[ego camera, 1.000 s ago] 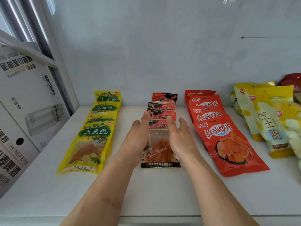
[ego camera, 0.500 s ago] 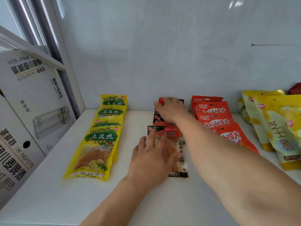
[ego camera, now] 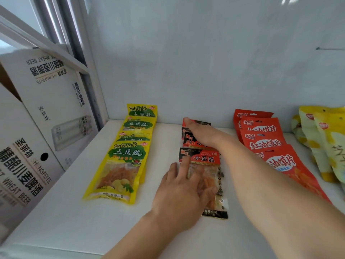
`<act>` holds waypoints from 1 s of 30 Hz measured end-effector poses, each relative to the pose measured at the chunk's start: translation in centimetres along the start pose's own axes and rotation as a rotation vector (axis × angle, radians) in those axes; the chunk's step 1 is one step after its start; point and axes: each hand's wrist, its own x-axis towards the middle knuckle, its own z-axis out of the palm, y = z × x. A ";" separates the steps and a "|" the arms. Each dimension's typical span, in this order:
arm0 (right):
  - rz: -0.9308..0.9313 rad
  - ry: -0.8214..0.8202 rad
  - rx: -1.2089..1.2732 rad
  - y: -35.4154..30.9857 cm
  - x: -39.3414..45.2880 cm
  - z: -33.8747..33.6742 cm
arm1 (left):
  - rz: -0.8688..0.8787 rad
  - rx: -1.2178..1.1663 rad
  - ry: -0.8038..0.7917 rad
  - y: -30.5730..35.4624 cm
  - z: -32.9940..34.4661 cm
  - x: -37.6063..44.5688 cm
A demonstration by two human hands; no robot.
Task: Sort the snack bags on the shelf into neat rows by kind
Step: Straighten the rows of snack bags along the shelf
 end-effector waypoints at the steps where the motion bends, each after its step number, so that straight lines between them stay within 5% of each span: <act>1: -0.005 0.003 -0.001 -0.1 0.0 0.2 | -0.002 -0.002 0.001 0.0 0.0 -0.2; 9: -0.005 0.191 -0.009 1.1 0.2 -1.0 | -0.087 -0.093 0.023 0.5 -0.8 -0.1; 17: 0.035 0.121 0.102 2.8 0.3 0.6 | -0.082 -0.060 0.040 0.6 -0.2 1.0; 30: -0.010 0.271 -0.055 3.8 0.7 3.3 | -0.102 -0.064 -0.014 0.2 -0.4 1.6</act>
